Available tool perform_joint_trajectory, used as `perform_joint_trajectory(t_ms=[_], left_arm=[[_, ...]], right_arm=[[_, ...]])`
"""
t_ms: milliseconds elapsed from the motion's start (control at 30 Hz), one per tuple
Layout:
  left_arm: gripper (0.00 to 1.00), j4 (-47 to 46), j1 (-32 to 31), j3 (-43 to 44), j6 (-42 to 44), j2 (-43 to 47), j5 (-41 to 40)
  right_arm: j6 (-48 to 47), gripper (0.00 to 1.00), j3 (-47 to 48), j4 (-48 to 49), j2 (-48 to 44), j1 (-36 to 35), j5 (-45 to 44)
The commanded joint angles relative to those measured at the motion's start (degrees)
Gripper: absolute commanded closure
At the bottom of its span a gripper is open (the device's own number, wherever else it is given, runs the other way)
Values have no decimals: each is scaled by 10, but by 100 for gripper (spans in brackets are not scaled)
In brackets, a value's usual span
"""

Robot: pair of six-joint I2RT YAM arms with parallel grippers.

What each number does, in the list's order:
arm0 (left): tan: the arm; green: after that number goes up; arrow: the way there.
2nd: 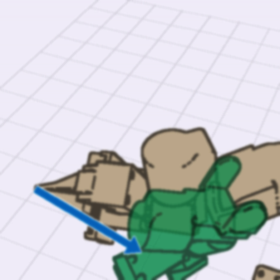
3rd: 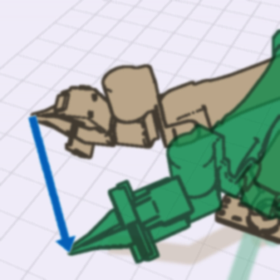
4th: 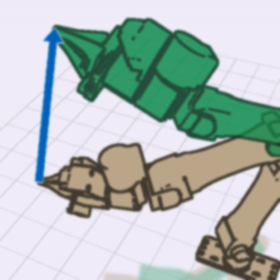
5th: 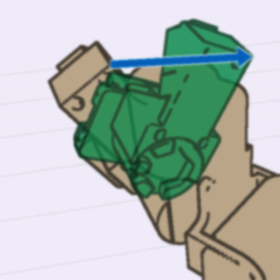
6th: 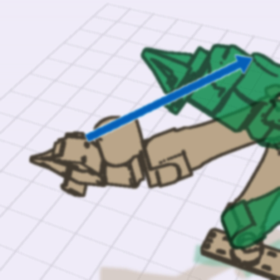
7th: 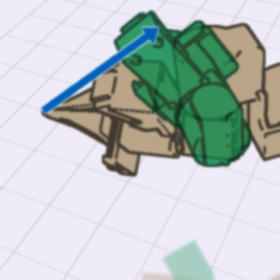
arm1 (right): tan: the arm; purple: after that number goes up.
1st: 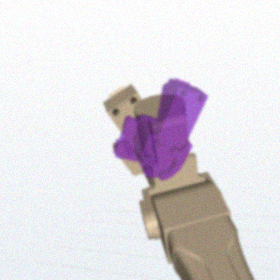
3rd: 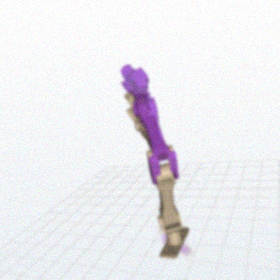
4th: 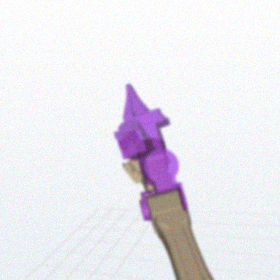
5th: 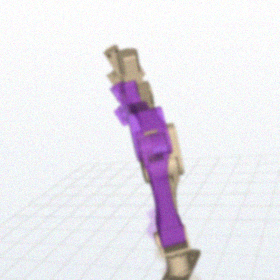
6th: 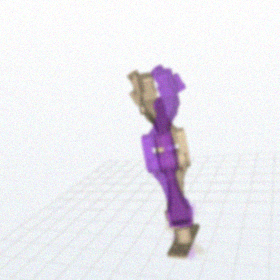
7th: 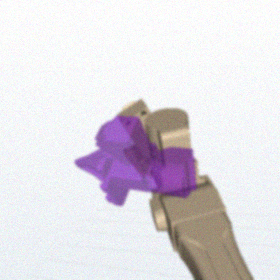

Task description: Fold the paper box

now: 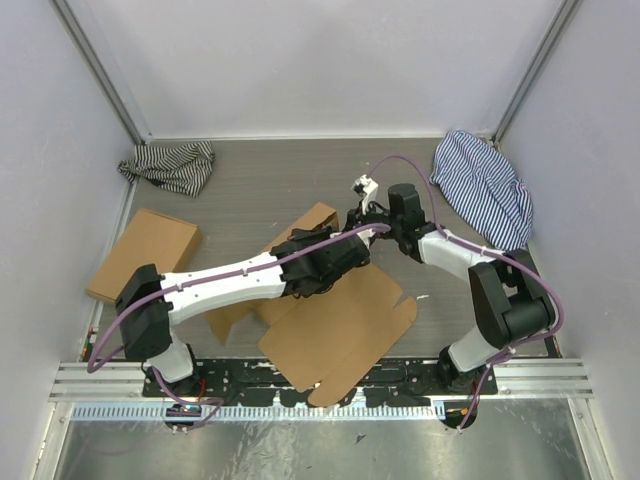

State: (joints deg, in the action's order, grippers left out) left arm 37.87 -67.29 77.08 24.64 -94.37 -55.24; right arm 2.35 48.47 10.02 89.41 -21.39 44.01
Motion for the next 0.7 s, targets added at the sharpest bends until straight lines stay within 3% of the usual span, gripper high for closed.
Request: perform_joint_trajectory(t_ms=[0,467,567,667], left_arm=[[100,4,-10,11,-19,-8,23],[100,11,-19,13,-30,-24,25],[100,12,-21,13,-31,-27,25],[100,12,-21,13,-33,-28,23]], right_arm=[[30,50,-11,108,-2,-6,-2],[38,54,-3,131,20,-27,-2],[38,59,-1,133,27,-29,2],[39,75,-1,133,31,-30,-2]])
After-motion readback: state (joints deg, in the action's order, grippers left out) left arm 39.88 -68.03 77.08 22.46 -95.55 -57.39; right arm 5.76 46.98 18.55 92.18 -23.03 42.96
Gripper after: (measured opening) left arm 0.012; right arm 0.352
